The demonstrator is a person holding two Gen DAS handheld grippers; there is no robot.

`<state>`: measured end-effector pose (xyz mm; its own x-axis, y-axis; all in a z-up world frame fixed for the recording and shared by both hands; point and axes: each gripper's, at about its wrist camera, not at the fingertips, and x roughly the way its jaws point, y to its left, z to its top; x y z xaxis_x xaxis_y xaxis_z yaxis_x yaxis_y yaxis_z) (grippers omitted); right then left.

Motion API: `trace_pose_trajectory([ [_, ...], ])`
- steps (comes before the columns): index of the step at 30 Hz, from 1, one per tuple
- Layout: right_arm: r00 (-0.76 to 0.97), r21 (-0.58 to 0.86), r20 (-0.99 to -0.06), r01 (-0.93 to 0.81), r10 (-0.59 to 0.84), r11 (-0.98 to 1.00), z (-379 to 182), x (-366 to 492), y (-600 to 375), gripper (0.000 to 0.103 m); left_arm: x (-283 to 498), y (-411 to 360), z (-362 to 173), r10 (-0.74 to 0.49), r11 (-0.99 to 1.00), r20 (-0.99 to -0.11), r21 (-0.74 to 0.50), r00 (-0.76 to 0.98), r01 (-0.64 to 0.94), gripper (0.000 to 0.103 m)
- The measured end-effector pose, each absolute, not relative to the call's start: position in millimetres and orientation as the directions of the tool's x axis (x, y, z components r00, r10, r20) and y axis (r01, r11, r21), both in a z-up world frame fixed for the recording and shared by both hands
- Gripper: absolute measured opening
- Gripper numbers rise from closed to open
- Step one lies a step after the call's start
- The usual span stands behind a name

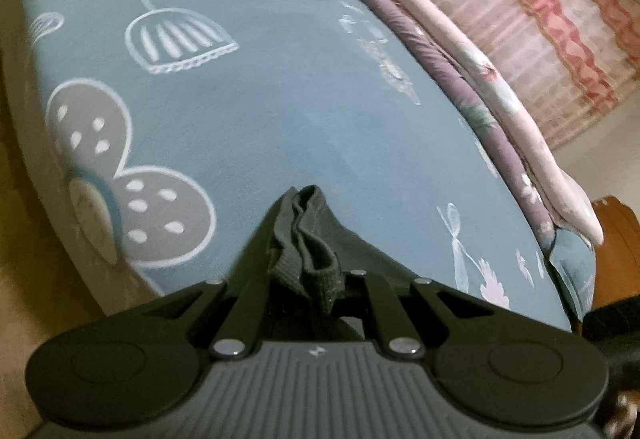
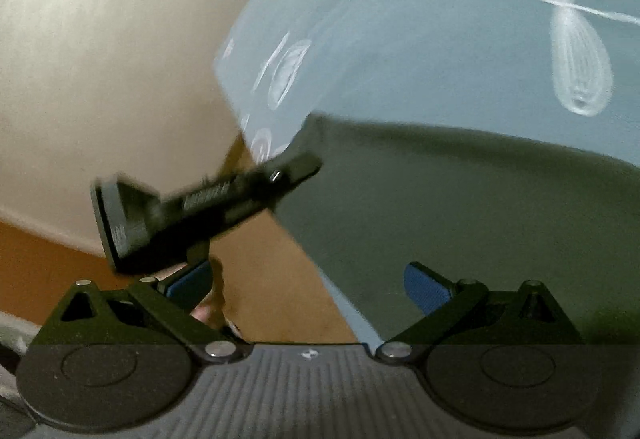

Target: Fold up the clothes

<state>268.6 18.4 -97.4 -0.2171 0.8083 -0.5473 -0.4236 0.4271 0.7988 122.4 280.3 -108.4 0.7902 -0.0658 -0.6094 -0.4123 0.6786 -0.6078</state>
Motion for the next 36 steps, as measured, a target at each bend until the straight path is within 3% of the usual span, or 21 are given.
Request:
trace_pose_trajectory([
  [8,-0.152,0.896,-0.443,-0.098,0.883,0.433,-115.4,287.4,-26.9,0.103,123.3,273.7,-88.8,-0.076,0.763,-0.594,-0.552,0.801,-0.337,0.008],
  [18,-0.175,0.825,-0.563,-0.065,0.808,0.561,-125.7,281.3,-1.9,0.103,121.8,259.8,-65.4,-0.100,0.812,-0.539,-0.530,0.837,-0.244,0.008],
  [36,-0.020,0.792,-0.609,-0.077,0.793,0.606,-124.2,330.0,19.0,0.103,112.5,262.0,-63.2,-0.143,0.820,-0.505,-0.542,0.851,-0.183,0.008],
])
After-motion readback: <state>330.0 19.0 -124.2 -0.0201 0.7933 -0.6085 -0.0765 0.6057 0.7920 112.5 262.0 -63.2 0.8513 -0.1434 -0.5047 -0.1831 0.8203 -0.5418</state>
